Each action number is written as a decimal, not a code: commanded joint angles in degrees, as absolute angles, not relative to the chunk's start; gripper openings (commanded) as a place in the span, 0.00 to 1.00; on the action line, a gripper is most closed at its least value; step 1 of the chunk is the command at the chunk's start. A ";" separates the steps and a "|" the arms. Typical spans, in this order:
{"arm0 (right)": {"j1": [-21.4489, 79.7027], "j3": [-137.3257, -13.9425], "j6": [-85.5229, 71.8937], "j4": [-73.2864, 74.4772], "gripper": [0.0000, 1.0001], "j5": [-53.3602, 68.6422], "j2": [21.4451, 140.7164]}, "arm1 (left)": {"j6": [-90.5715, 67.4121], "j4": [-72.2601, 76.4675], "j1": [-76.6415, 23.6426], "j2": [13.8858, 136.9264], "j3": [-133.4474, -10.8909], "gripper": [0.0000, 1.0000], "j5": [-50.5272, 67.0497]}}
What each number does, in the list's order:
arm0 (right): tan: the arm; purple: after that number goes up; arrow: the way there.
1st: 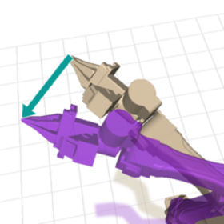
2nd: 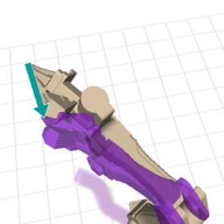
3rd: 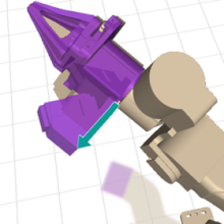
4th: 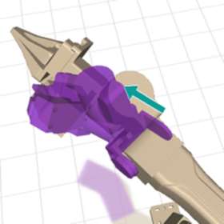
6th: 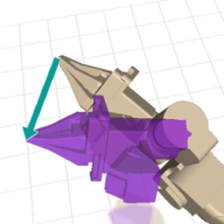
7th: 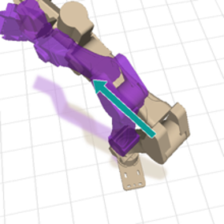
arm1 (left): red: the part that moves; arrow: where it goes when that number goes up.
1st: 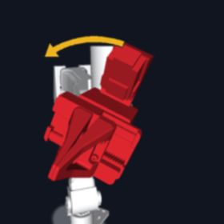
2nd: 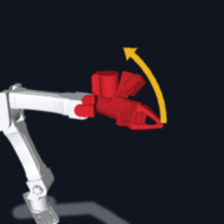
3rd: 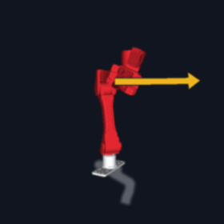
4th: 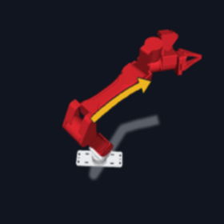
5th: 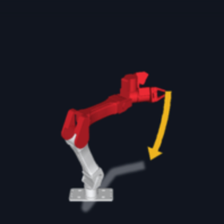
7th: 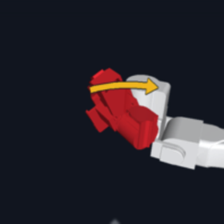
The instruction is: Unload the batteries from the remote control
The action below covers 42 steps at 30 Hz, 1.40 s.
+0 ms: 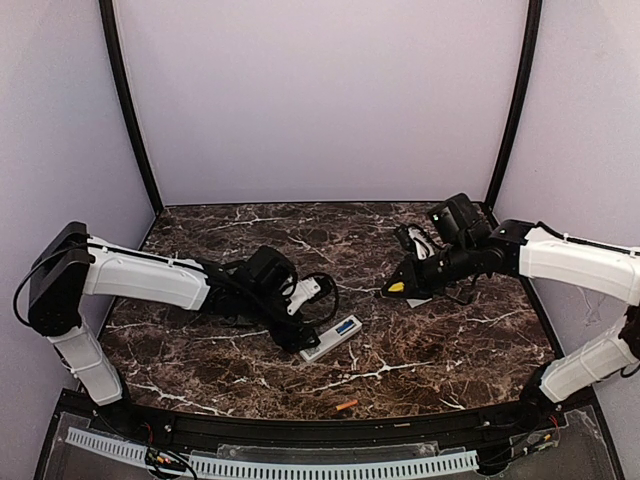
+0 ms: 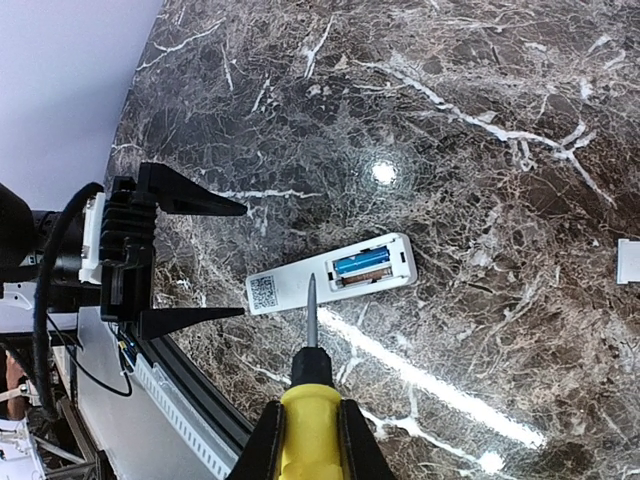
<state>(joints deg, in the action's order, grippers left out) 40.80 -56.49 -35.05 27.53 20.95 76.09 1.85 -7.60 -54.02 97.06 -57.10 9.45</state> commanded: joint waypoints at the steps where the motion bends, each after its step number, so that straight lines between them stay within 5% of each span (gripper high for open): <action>1: 40.52 -55.69 -35.63 28.03 0.00 19.49 74.62 | 0.30 -10.38 -55.00 98.72 -59.04 0.80 10.31; 15: 40.52 -55.73 -35.85 28.04 0.00 19.10 75.35 | 0.35 -10.72 -57.64 103.20 -61.47 0.73 6.90; 42: 40.47 -54.99 -38.85 28.12 0.00 16.67 76.10 | -0.95 -10.22 -60.12 106.57 -61.88 0.38 0.79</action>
<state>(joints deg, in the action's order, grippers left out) 40.82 -55.83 -37.85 27.68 17.89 75.85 0.49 -9.13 -59.81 106.08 -60.97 2.04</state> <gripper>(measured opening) 0.137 0.418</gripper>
